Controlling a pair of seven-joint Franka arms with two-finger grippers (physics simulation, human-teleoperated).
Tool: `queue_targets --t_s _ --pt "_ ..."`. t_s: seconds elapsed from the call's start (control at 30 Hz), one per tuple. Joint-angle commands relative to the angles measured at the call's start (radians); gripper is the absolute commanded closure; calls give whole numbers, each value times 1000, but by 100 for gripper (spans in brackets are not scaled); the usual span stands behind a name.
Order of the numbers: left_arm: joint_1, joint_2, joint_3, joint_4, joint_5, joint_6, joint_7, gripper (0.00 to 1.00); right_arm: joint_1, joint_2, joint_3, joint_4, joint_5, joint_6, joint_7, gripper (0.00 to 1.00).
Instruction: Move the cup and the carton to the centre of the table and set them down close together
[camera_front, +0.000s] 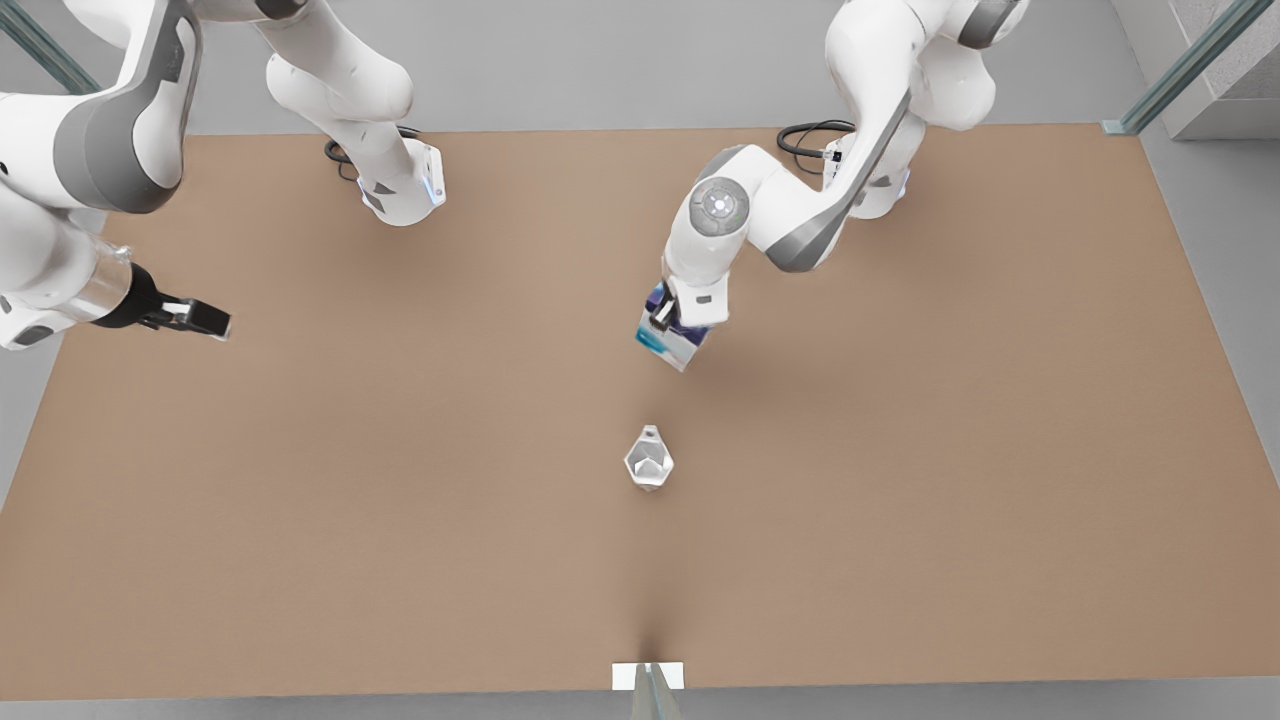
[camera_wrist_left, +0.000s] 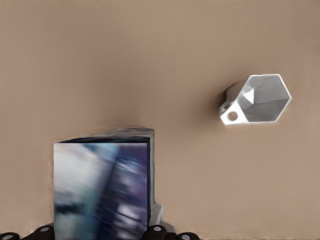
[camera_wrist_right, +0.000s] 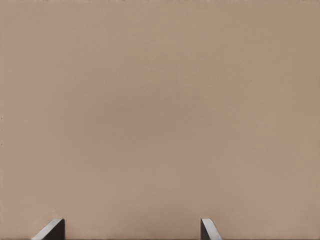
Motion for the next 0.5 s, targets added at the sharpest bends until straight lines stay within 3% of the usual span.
queue_targets --t_s 0.0,0.07,0.27,0.3,0.33,0.37,0.4,0.47 --pt "-8 7 0 0 -37 14 0 46 16 -1 -34 -9 10 4 -1 0" --pt "-22 58 0 0 -25 72 3 46 19 -19 -39 -92 11 76 -3 0" --pt "-17 105 12 -20 6 92 18 46 13 -10 -41 -84 39 86 3 0" --pt "-17 107 12 -19 8 95 18 39 13 -10 -41 -84 39 85 3 0" --pt "-17 108 11 -19 8 94 22 25 14 -11 -41 -84 39 83 3 0" --pt "-17 114 12 -19 9 95 22 23 14 -11 -41 -86 39 80 2 0" --pt "-17 116 12 -19 9 94 26 4 16 -11 -41 -86 39 80 3 0" --pt "-19 119 12 -17 9 94 26 1 17 -11 -39 -84 39 80 8 0"
